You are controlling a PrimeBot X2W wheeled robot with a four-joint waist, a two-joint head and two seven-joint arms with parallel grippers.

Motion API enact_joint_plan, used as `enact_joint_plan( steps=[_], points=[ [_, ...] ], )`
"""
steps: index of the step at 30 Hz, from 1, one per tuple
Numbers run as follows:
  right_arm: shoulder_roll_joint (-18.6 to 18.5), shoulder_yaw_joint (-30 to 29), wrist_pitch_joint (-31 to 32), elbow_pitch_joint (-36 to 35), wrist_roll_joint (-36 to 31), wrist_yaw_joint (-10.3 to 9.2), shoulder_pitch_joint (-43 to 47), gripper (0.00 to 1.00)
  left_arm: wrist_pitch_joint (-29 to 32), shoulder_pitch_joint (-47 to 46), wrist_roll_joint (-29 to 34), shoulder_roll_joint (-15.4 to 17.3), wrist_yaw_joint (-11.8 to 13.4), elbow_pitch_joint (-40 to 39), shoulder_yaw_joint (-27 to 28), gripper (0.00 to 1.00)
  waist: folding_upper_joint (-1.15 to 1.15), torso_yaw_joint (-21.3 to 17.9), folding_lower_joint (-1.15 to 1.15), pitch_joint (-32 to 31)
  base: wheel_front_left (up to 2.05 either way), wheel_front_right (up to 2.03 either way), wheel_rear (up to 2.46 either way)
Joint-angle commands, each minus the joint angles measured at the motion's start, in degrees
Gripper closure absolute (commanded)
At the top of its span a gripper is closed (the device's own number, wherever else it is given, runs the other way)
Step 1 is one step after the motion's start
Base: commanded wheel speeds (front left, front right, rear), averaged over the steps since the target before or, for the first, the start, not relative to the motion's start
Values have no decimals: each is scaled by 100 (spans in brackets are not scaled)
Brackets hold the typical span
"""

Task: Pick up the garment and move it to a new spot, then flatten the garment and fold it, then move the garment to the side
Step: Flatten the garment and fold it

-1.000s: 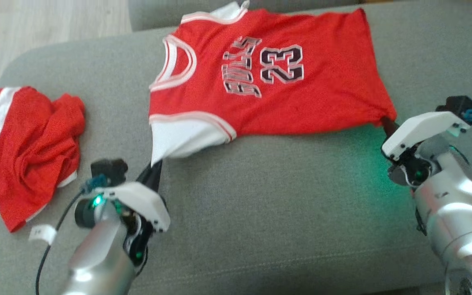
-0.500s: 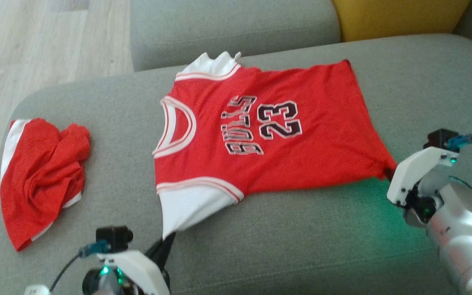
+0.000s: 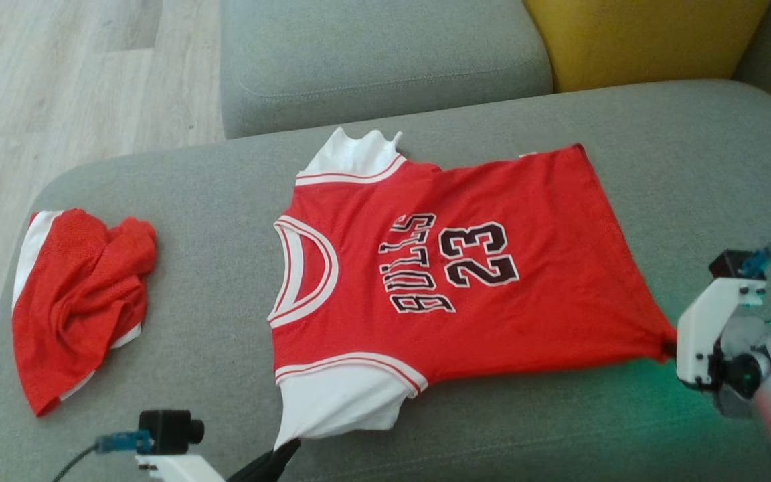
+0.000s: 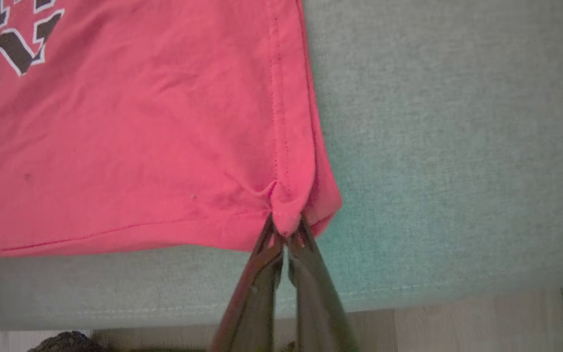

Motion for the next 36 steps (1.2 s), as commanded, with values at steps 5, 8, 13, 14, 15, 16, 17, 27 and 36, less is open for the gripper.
enact_joint_plan(
  steps=[5, 8, 13, 14, 15, 16, 17, 27, 36],
  points=[
    [-523, 218, 897, -1044, 294, -1, 561, 100, 507, 25, -410, 673, -34, -774, 70, 100, 0, 20, 0, -30, 0, 0, 0],
    [-711, 191, 1387, -1513, 391, -1, 860, 100, 744, 135, -518, 841, -34, -924, -69, 100, 0, 14, 0, -33, 0, 0, 0],
    [-884, -220, 1702, -2342, 414, -1, 1165, 100, 625, 95, -530, 891, -32, -1083, 17, 100, 0, 2, 0, 24, 0, 0, 0],
    [-884, -220, 1702, -2342, 414, -1, 1165, 100, 625, 95, -530, 891, -32, -1083, 17, 100, 0, 2, 0, 24, 0, 0, 0],
    [-865, -329, 1746, -2489, 395, -1, 1196, 100, 586, 54, -545, 868, -32, -1107, 55, 100, 0, -2, 0, 49, 0, 0, 0],
    [-837, -427, 1813, -2633, 373, -1, 1219, 100, 556, 4, -565, 838, -32, -1130, 93, 100, 0, -3, 0, 79, 0, 0, 0],
    [-804, -540, 1871, -2769, 336, -1, 1231, 100, 544, -51, -597, 800, -18, -1147, 129, 100, 0, 0, 0, 105, 0, 0, 0],
    [-110, -1710, 2320, -3385, -446, -1, 894, 100, 558, -1050, -954, 318, 202, -1106, 545, 100, 0, 17, 0, 463, 0, 0, 0],
    [494, -2252, 1928, -3203, -1252, -1, 79, 100, 405, -2134, -690, -29, 348, -394, 701, 100, 0, 53, 0, 1178, 0, 0, 0]
  ],
)
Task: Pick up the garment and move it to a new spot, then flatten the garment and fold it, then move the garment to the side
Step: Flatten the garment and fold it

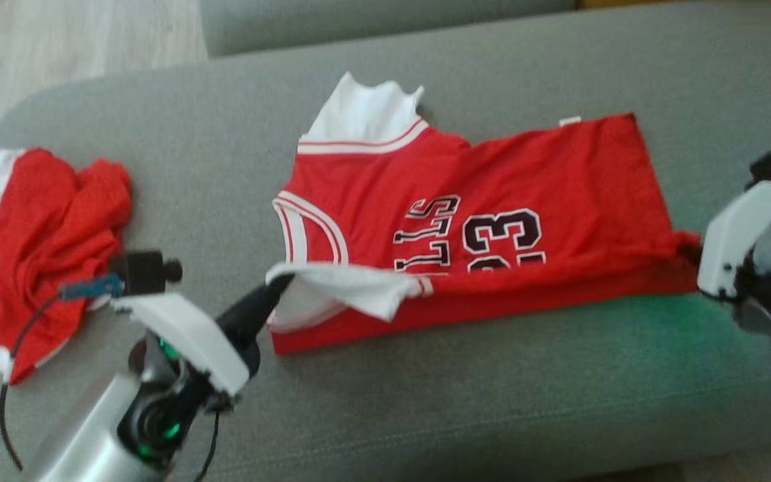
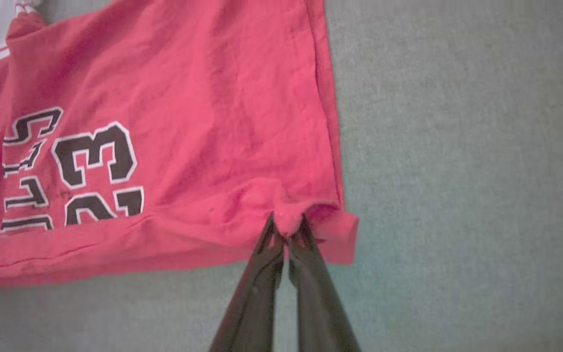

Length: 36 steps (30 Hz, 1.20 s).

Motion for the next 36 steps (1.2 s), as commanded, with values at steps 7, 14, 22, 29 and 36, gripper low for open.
enact_joint_plan(
  steps=[7, 14, 22, 29, 36],
  points=[
    [122, -48, -508, 191, -367, -1, -710, 100, -202, -1156, 366, -268, -86, 625, 154, 100, 0, 122, 0, 673, 0, 0, 0],
    [177, -112, -888, 596, -593, -1, -996, 38, -580, -1658, 690, -538, -119, 1435, 84, 88, 0, 119, 0, 881, 0, 0, 0],
    [339, -221, -1721, 742, -610, -1, -1156, 0, -1656, -1812, 744, -925, -22, 2034, 468, 0, 0, 55, 0, 799, 0, 0, 0],
    [367, 18, -2762, 209, -342, -1, -816, 0, -2547, -1457, 996, -1018, 139, 2026, 764, 0, 0, -46, 0, 482, 0, 0, 0],
    [465, 551, -4080, -750, -502, -1, 321, 0, -2696, -348, 1975, -1455, 481, 1315, 1675, 0, 0, -200, 0, 66, 0, 0, 0]
  ],
)
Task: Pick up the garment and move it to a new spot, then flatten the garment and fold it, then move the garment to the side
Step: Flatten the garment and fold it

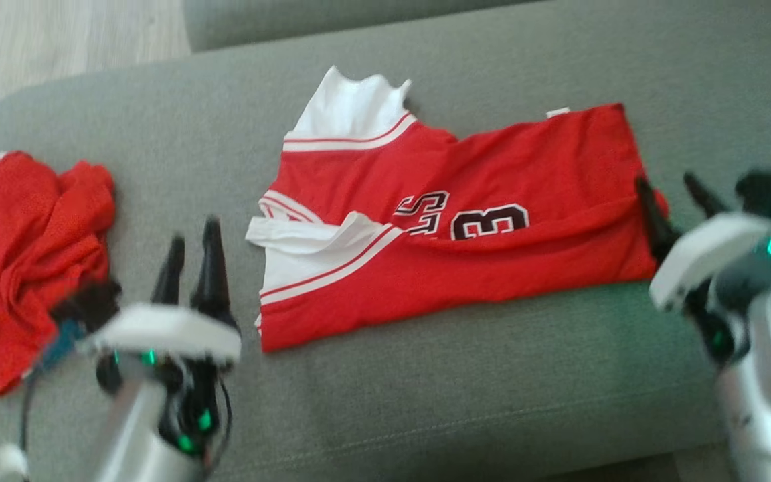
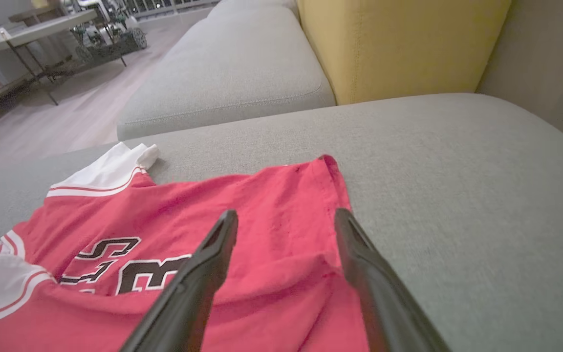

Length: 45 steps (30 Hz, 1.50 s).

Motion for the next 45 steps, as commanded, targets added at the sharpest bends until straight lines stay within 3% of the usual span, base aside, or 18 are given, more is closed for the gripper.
enact_joint_plan(
  steps=[1, 4, 11, 19, 25, 32, 33, 34, 35, 40, 45],
  points=[
    [58, 102, -140, -285, -1, -1, -31, 0, -66, -22, 101, 8, 31, -175, 257, 0, 0, -73, 0, -129, 0, 0, 0],
    [286, -144, -436, -487, -36, -1, 499, 0, -67, 433, 637, -179, 11, -230, 493, 0, 0, -126, 0, -283, 0, 0, 0],
    [520, 56, -998, -982, -257, -1, 1346, 0, -68, 1077, 1271, -400, -28, -175, 802, 0, 0, -326, 0, -457, 0, 0, 0],
    [625, 40, -1071, -1208, -343, -1, 1484, 0, -68, 992, 895, -412, -2, 622, 278, 0, 0, -603, 0, -382, 0, 0, 0],
    [641, 34, -1032, -1342, -425, -1, 1465, 0, -68, 567, 1081, -413, 472, 1517, 248, 0, 0, -741, 0, -269, 0, 0, 0],
    [646, -33, -999, -1352, -456, -1, 1480, 0, -69, 297, 991, -413, 349, 2127, -26, 0, 0, -769, 0, -234, 0, 0, 0],
    [646, -24, -991, -1341, -478, -1, 1478, 0, -69, 257, 996, -413, 313, 2220, -113, 20, 0, -764, 0, -237, 0, 0, 0],
    [646, -13, -984, -1328, -491, -1, 1473, 0, -69, 217, 1005, -413, 291, 2278, -164, 86, 0, -758, 0, -240, 0, 0, 0],
    [646, -12, -976, -1312, -492, -1, 1464, 0, -69, 183, 1023, -413, 265, 2326, -213, 100, 0, -751, 0, -242, 0, 0, 0],
    [647, -228, -909, -983, -272, -1, 1365, 0, -69, 96, 1299, -413, 309, 2073, -132, 100, 0, -617, 0, -227, 0, 0, 0],
    [647, -592, -897, -129, 472, -1, 1092, 0, -69, 266, 1624, -402, 343, 1405, 286, 100, 0, -412, 0, -182, 0, 0, 0]
  ],
)
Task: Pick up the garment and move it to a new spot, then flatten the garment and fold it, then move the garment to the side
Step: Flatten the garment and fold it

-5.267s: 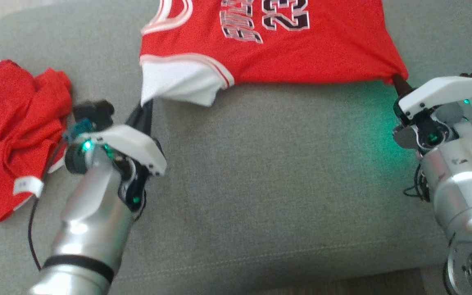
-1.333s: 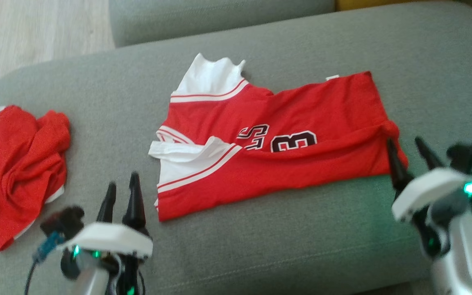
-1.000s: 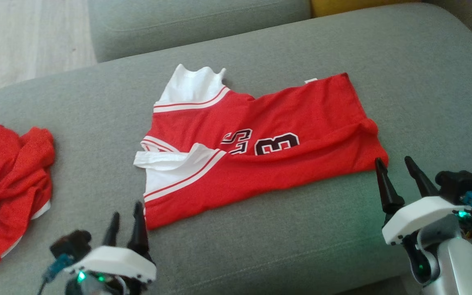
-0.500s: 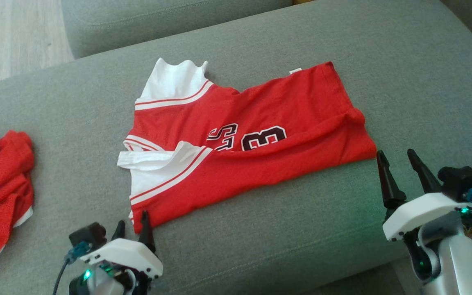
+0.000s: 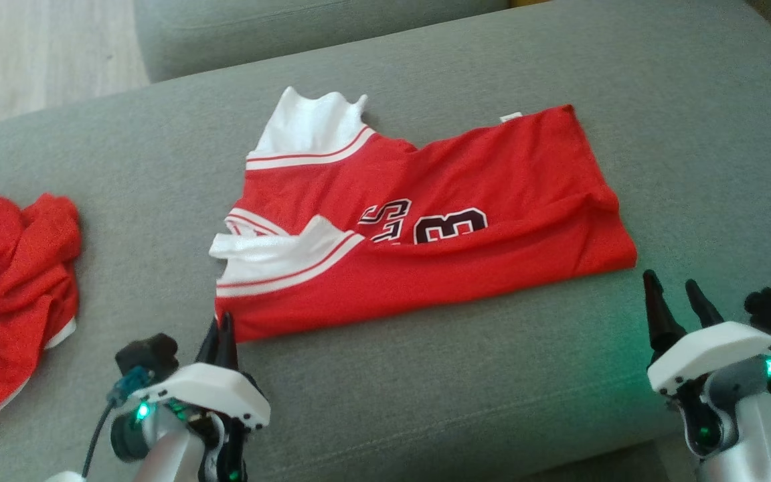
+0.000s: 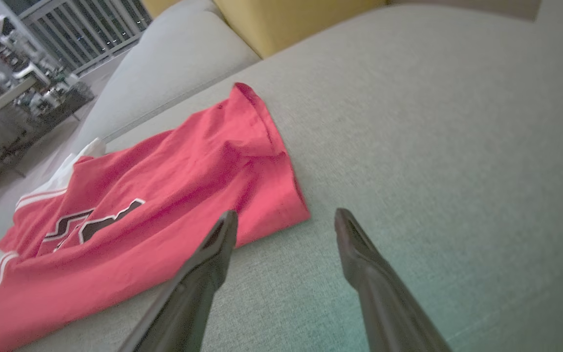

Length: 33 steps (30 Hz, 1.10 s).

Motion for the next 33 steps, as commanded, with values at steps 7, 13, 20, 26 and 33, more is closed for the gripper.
enact_joint_plan(
  steps=[7, 13, 20, 26, 33],
  points=[
    [-2, -245, -456, 1328, 554, -1, -828, 0, -36, 129, 536, 71, -36, -766, 348, 100, 0, 413, 0, 118, 0, 0, 0],
    [-2, -339, -774, 2504, 1124, -1, -1520, 0, -36, 125, 558, 57, -125, -915, 186, 100, 0, 606, 0, 276, 0, 0, 0],
    [-2, 52, -926, 3320, 1628, -1, -2193, 0, -36, 1, 473, 55, -97, -914, -42, 100, 0, 681, 0, 445, 0, 0, 0],
    [-54, 302, -1175, 3780, 1248, -1, -2324, 100, -36, -23, 419, 54, -46, -848, -66, 100, 0, 679, 0, 324, 0, 0, 0],
    [-355, 264, -1263, 4296, 615, -1, -2351, 100, -36, 164, 391, 54, -42, -767, -78, 100, 0, 575, 0, 33, 0, 0, 0]
  ],
)
